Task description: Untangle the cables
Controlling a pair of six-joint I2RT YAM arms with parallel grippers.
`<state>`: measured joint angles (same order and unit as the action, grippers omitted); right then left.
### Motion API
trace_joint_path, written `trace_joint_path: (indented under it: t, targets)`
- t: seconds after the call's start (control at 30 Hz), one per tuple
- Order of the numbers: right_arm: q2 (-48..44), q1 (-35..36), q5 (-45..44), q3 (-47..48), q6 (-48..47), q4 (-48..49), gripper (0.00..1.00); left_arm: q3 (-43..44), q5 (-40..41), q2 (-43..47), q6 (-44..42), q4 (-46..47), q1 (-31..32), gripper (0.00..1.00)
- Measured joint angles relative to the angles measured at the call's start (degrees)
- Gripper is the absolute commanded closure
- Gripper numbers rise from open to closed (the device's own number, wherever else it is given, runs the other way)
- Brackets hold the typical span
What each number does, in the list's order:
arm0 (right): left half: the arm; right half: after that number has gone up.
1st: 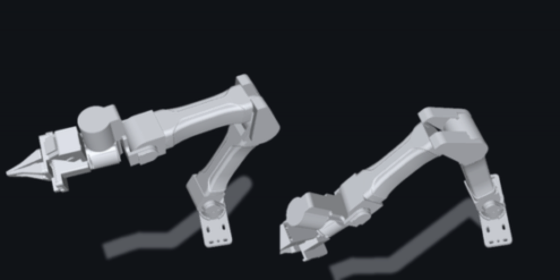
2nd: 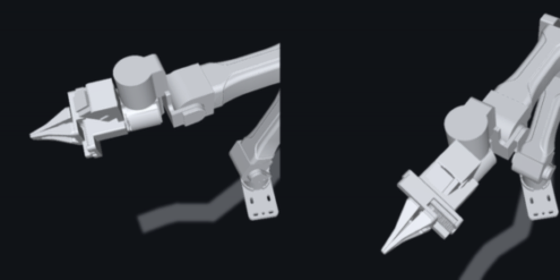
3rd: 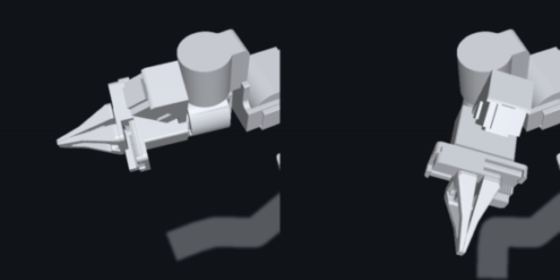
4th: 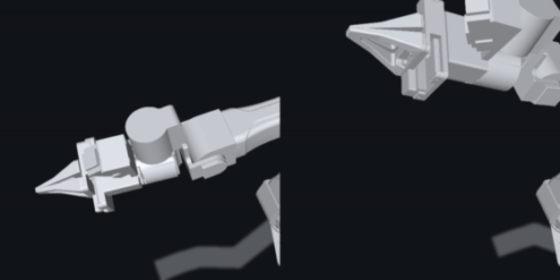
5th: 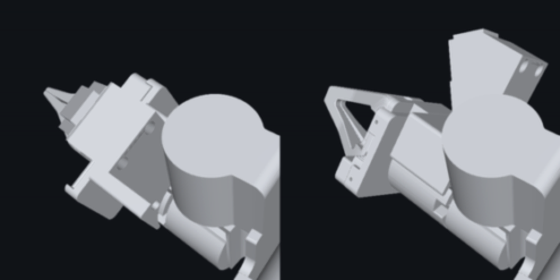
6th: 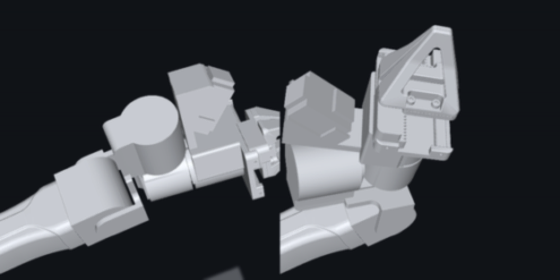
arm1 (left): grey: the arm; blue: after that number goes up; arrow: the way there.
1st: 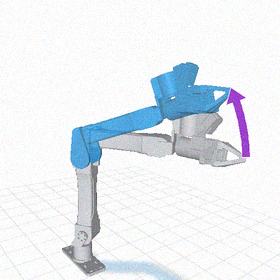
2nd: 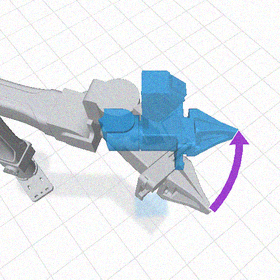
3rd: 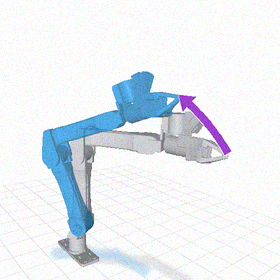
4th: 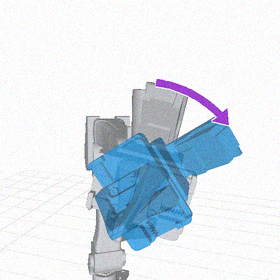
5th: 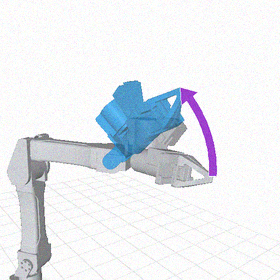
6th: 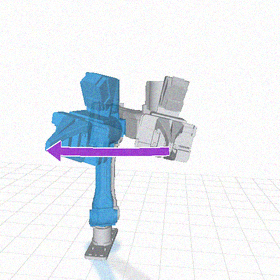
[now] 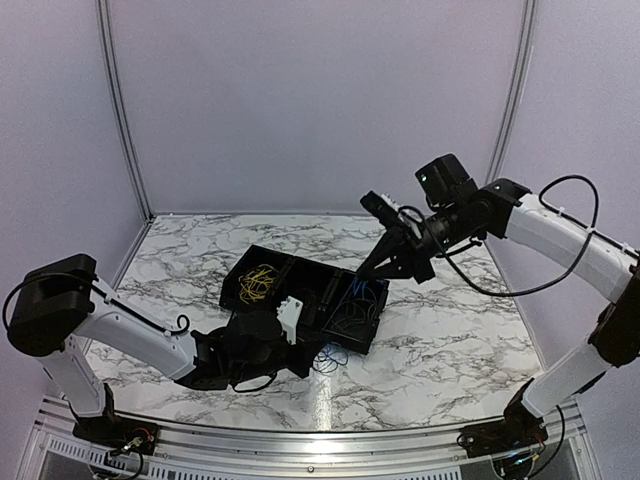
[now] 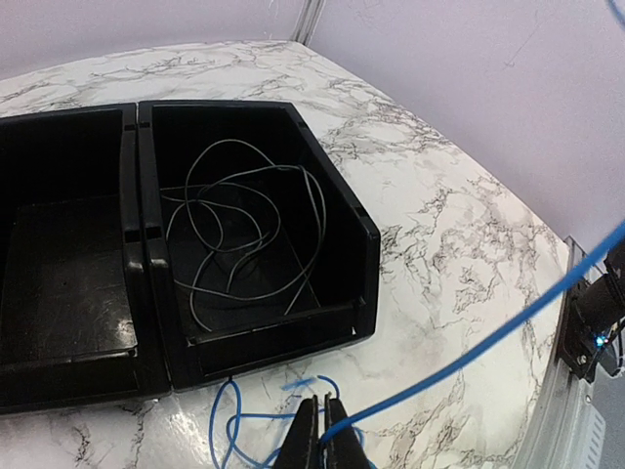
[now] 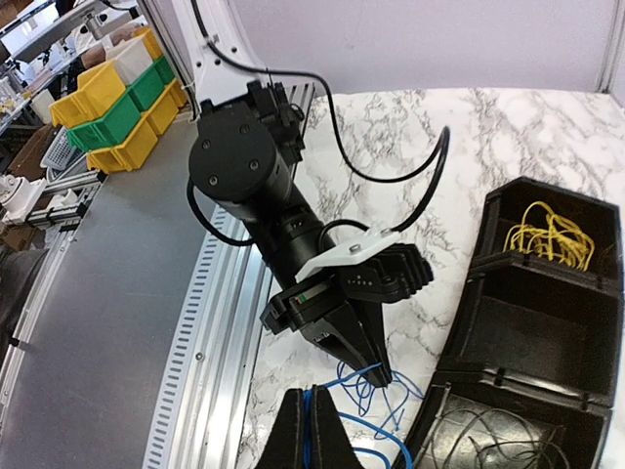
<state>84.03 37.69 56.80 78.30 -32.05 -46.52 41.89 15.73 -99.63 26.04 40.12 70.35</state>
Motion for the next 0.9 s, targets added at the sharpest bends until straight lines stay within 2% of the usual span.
trace_joint_path:
  t: [0.13, 0.27, 0.4, 0.6, 0.73, 0.9]
  targets:
    - [-0.74, -2.73, 0.85, 7.15, -0.96, -3.96, 1.0, -1.05, 0.42, 0.98, 0.59, 2.38, 0.0, 0.97]
    - [-2.08, -4.09, 1.27, 10.14, -1.11, -7.21, 1.0, -1.05, 0.39, 2.23, 0.72, 5.33, 0.0, 0.98]
    - [-2.51, -5.86, 1.99, 12.52, -1.14, -9.75, 1.0, -1.14, 0.0, 2.19, 0.85, 8.33, 0.0, 0.89]
    - [-4.59, -10.12, 8.79, 18.29, -0.98, -9.01, 1.0, -4.33, -0.31, -1.75, 1.9, 2.43, -0.11, 0.84]
    - [-7.02, -10.6, 11.5, 19.52, -1.01, -8.26, 1.0, -5.77, -0.57, -3.19, 2.05, -1.7, -0.11, 0.87]
    - [-6.86, -10.6, 12.57, 19.52, -1.01, -8.28, 1.0, -6.16, -1.2, -2.62, 2.05, -2.23, -0.11, 0.9]
